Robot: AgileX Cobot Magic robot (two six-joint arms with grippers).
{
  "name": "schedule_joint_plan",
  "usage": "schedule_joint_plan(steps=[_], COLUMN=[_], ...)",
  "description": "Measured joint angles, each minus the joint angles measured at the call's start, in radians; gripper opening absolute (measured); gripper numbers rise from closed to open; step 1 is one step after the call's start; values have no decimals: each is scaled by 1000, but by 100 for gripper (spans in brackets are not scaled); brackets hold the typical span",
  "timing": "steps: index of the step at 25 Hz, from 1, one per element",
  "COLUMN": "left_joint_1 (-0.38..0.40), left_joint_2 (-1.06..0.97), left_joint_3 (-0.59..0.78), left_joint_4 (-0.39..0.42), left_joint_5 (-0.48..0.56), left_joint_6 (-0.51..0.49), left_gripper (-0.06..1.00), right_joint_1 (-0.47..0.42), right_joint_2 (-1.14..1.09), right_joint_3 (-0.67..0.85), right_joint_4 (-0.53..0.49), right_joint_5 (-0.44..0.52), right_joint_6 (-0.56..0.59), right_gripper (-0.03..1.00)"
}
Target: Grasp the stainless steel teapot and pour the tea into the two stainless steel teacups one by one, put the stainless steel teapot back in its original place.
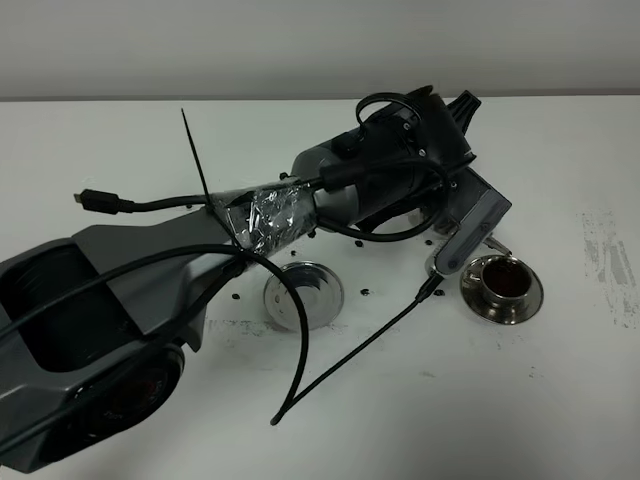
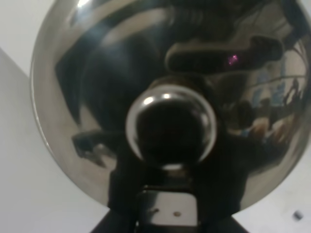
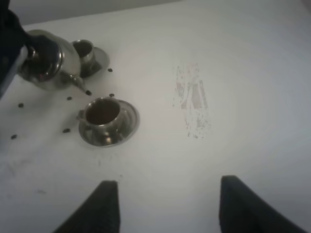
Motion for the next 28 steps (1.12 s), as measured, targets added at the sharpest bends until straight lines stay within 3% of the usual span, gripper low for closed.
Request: schedule_joint_plan(steps=[5, 10, 16, 21, 28], left_joint_1=[13, 29, 42, 42, 42], left_joint_2=[-82, -265, -387, -419, -414], left_joint_3=[43, 243, 440, 581, 667], left_joint_4=[-106, -193, -354, -461, -497], left_joint_5=[-1, -18, -18, -70, -122], left_joint_6=[-55, -137, -313, -350, -480], left_gripper=[19, 19, 19, 19, 19], right_joint_1=[0, 0, 0, 0, 0], right_joint_2=[0, 0, 0, 0, 0], right_joint_3=[0, 0, 0, 0, 0], right_joint_4=[0, 0, 0, 0, 0], right_joint_5=[0, 0, 0, 0, -1], right_joint_6=[0, 0, 0, 0, 0], right_gripper=[45, 45, 45, 45, 45])
